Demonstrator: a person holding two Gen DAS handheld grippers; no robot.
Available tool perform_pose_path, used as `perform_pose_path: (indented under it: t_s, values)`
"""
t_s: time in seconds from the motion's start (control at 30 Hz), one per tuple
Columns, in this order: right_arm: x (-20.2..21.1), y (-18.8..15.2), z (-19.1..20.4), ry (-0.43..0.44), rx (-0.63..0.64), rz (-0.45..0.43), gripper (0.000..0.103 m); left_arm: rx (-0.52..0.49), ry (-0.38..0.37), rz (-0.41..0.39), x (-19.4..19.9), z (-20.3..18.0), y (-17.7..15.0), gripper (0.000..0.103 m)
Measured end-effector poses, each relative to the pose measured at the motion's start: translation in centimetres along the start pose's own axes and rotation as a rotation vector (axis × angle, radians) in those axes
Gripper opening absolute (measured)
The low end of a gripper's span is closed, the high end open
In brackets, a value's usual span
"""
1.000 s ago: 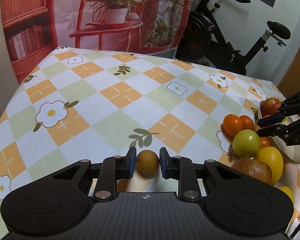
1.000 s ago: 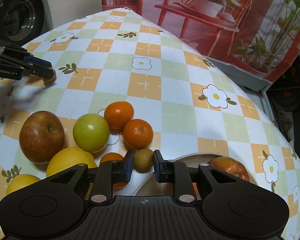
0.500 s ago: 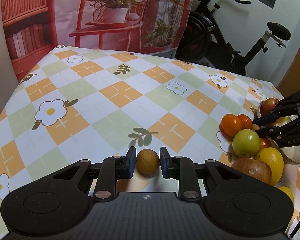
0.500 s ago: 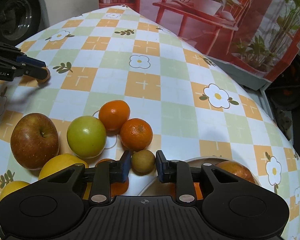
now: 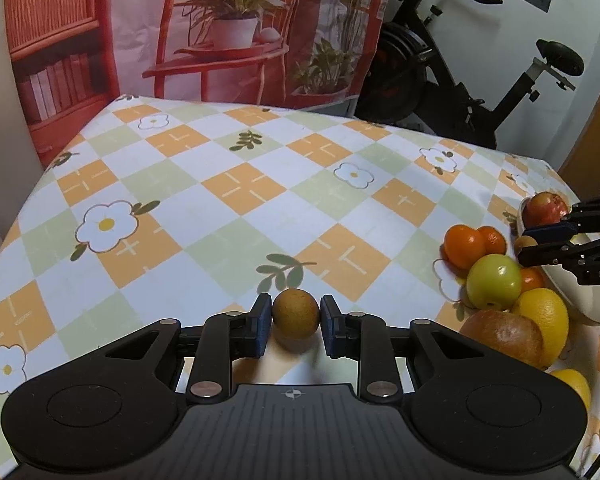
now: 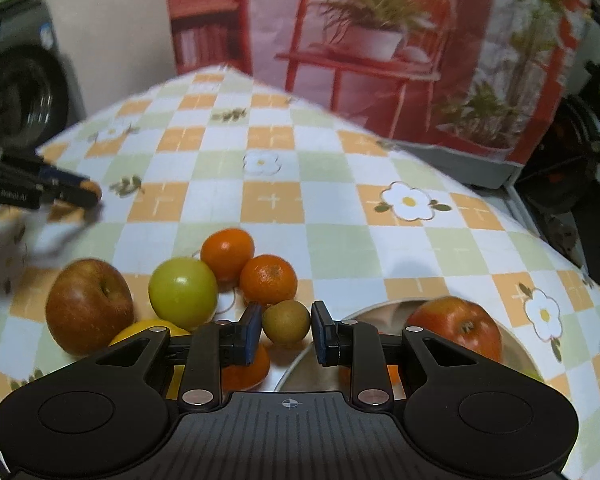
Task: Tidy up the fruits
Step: 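Carry both kiwis over the beige plate with the left and right tools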
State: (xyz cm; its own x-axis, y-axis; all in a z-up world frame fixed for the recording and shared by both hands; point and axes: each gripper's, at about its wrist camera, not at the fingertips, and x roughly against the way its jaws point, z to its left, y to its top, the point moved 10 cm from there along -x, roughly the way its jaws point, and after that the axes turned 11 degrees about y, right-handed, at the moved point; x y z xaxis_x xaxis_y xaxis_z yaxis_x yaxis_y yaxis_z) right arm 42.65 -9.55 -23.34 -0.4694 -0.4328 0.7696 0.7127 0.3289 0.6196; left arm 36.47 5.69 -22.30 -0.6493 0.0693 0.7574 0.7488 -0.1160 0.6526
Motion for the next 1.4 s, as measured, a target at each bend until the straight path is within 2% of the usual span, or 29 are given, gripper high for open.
perform_pose_path:
  t_s: [0.27, 0.6, 0.87, 1.13, 1.4]
  values:
    - [3.6, -0.8, 0.3, 0.008, -0.081, -0.224, 0.024, -0.016, -0.018, -0.034, 1.9, -2.0, 1.0, 0.028]
    - [8.0, -3.7, -1.0, -0.049, -0.151, -0.390, 0.024, -0.084, -0.064, -0.072, 3.6, -7.7, 2.5, 0.028]
    - [10.5, -6.9, -3.4, -0.093, -0.207, -0.454, 0.024, -0.159, -0.120, -0.072, 3.7, -13.9, 2.9, 0.028]
    - [11.7, -10.2, -7.3, -0.146, -0.265, -0.473, 0.024, -0.255, -0.176, -0.057, 2.4, -20.5, 2.6, 0.028]
    - [11.4, -11.8, -10.6, -0.211, -0.260, -0.468, 0.024, -0.342, -0.189, -0.035, 0.5, -24.3, 2.1, 0.028]
